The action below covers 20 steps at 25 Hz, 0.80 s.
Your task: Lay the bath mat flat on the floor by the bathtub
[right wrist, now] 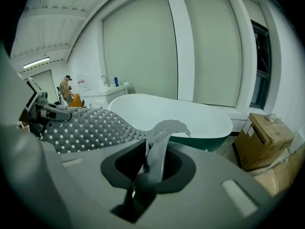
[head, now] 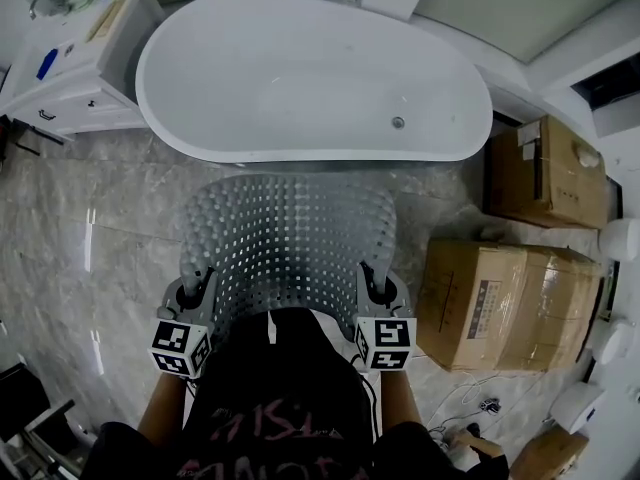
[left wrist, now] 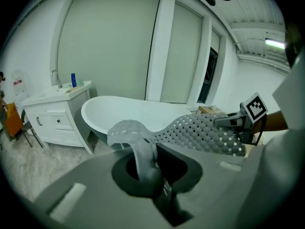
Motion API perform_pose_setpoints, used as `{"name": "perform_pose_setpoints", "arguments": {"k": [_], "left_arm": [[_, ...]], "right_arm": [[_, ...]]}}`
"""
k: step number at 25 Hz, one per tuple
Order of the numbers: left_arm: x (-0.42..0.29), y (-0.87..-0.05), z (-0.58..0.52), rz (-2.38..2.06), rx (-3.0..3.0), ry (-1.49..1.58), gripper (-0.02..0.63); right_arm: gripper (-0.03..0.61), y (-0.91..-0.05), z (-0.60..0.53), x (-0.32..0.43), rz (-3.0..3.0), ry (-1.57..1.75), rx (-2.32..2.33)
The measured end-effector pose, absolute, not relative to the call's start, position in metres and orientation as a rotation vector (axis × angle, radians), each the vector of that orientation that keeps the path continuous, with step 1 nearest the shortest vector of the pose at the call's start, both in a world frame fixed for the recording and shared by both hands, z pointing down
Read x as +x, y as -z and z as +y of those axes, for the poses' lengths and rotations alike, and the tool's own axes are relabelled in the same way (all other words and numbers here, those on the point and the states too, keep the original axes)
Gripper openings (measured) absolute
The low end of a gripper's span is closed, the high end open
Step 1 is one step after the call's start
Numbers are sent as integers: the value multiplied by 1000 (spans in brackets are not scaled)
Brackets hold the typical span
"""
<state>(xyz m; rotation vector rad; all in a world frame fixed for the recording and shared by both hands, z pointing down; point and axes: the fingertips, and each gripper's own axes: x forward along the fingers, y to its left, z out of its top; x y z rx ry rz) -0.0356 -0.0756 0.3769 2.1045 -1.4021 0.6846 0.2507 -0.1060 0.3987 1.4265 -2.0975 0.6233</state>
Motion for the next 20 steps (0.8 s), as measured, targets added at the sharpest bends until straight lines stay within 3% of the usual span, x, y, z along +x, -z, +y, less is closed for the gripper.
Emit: {"name": "perform_pose_setpoints", "arguments": {"k": [20], "left_arm": [[-68, -413, -89, -1342, 2170, -731, 23]], "right_arm": [[75, -425, -99, 214, -2015, -625, 1456]]}}
